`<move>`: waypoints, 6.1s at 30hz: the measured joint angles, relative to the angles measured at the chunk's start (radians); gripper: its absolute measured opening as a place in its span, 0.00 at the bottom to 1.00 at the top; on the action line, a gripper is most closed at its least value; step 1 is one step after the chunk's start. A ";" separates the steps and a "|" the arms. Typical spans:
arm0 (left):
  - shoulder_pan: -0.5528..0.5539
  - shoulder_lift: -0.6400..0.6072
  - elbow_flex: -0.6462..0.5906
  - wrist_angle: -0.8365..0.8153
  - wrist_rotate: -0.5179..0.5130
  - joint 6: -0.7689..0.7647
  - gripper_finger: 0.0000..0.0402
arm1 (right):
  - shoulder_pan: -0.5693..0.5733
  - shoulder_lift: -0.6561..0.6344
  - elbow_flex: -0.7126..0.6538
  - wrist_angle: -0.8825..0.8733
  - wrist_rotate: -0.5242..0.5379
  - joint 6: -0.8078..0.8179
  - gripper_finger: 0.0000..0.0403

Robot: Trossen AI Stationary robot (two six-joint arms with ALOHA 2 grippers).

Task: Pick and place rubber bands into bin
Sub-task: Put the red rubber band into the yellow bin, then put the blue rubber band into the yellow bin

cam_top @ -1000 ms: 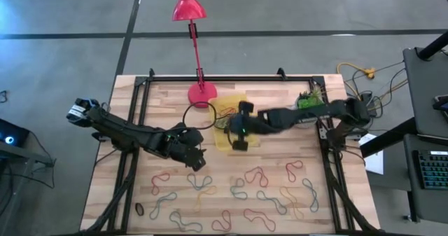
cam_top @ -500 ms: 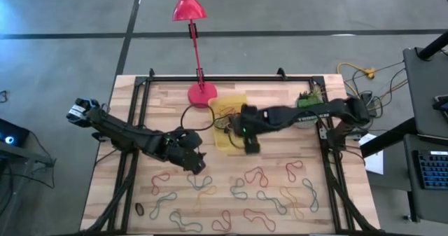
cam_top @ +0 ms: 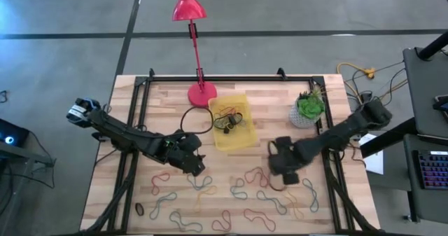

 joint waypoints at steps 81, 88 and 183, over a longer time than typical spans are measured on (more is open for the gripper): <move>0.005 0.000 -0.056 0.083 -0.012 0.074 0.53 | -0.007 0.086 0.125 -0.017 -0.114 -0.141 0.25; 0.005 0.000 -0.058 0.081 -0.011 0.074 0.53 | 0.084 0.162 0.129 0.104 -0.107 -0.141 0.45; -0.226 0.163 -0.159 0.288 0.370 0.494 0.53 | -0.133 0.173 0.397 0.170 0.056 -0.472 0.50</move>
